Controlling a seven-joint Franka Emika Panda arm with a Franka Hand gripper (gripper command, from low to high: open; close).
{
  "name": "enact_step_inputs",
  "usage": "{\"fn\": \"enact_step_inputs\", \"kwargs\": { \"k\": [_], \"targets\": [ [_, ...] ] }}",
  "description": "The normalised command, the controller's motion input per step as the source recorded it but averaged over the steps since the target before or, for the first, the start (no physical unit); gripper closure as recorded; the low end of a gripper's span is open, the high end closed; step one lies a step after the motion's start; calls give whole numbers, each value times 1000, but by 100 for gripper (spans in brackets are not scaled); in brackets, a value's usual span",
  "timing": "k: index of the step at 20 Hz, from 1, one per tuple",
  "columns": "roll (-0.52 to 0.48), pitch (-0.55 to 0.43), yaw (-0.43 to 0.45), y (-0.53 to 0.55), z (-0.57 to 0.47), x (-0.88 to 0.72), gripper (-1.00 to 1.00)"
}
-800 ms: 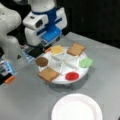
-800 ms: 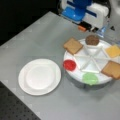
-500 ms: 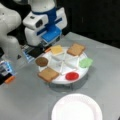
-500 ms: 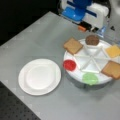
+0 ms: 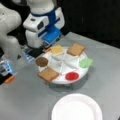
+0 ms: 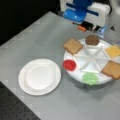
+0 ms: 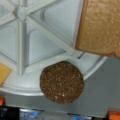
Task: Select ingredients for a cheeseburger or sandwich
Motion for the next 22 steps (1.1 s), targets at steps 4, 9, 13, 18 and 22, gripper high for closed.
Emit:
{"fn": "enact_step_inputs", "kwargs": {
  "k": [4, 9, 13, 18, 22],
  "targets": [
    [438, 125, -6, -220, 65, -31, -100],
    [395, 50, -6, -233, 48, -3, -100],
    [273, 25, 25, -138, 25, 16, -100],
    [297, 38, 52, -118, -68, 43, -100],
    [315, 53, 60, -237, -125, 81, -100]
  ]
}}
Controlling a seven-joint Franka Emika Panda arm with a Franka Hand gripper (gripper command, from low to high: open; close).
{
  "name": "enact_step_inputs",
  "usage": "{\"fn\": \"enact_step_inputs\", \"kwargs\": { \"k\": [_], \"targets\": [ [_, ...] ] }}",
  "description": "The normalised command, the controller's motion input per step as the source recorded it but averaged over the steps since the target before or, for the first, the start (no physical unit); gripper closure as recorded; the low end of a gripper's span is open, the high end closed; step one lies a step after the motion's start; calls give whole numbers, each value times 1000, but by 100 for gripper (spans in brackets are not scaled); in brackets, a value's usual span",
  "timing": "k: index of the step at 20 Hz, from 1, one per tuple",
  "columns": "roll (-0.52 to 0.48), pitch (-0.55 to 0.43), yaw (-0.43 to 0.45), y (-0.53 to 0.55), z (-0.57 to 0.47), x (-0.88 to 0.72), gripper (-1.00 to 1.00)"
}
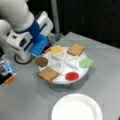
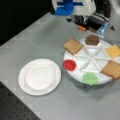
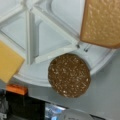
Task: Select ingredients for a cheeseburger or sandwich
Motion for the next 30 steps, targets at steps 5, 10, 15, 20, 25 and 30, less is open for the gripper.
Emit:
{"fn": "enact_step_inputs", "kwargs": {
  "k": [5, 10, 15, 20, 25, 30],
  "targets": [
    [328, 37, 47, -259, -90, 111, -100],
    [317, 33, 28, -315, -95, 150, -100],
    [237, 37, 45, -184, -10, 183, -100],
    [301, 41, -6, -72, 35, 217, -100],
    [390, 47, -19, -156, -81, 226, -100],
    [396, 49, 112, -309, -132, 237, -100]
  ]
}}
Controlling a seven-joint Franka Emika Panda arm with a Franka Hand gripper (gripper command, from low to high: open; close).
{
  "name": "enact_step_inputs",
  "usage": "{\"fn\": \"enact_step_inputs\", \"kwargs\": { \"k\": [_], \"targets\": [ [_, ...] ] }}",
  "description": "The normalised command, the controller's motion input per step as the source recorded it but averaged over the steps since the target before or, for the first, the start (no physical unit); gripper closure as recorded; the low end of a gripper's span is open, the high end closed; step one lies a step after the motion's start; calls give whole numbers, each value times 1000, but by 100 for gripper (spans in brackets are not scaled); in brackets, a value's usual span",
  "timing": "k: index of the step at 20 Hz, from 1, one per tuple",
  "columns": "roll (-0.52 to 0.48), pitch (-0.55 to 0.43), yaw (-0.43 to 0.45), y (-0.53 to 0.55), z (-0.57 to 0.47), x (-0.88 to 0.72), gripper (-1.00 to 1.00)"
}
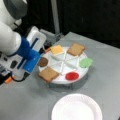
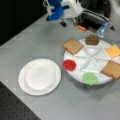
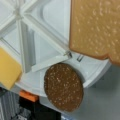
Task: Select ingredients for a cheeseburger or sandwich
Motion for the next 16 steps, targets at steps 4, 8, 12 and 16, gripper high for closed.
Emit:
{"fn": "enact_step_inputs", "kwargs": {
  "k": [4, 8, 12, 16],
  "targets": [
    [310, 47, 164, -309, -54, 259, -100],
    [305, 42, 193, -227, -33, 293, -100],
    [396, 38, 215, -213, -73, 338, -100],
    [420, 67, 236, -305, -79, 372, -100]
  ]
}}
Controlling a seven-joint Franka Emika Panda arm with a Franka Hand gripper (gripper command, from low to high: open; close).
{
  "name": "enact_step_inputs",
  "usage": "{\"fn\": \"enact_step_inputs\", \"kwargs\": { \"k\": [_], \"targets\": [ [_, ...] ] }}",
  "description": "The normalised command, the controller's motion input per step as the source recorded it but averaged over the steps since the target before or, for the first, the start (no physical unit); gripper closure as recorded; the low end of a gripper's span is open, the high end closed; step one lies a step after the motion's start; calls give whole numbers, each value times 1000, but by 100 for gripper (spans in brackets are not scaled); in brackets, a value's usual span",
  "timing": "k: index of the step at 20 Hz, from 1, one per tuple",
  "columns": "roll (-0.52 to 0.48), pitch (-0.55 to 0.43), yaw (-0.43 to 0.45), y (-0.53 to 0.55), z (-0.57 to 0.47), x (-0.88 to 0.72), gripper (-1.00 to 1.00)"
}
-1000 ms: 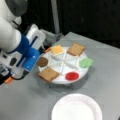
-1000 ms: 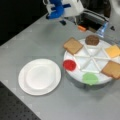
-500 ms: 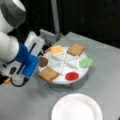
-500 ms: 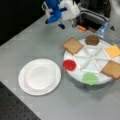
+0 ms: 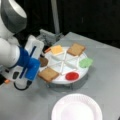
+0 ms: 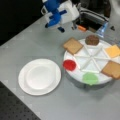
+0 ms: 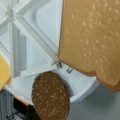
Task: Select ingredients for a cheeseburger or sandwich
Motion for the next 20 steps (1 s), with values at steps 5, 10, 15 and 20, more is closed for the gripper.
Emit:
{"fn": "enact_step_inputs", "kwargs": {
  "k": [5, 10, 15, 20],
  "targets": [
    [381, 94, 214, -368, -42, 374, -100],
    [374, 98, 196, -360, -38, 347, -100],
    [377, 81, 178, -323, -97, 316, -100],
    [394, 80, 154, -314, -93, 283, -100]
  ]
}}
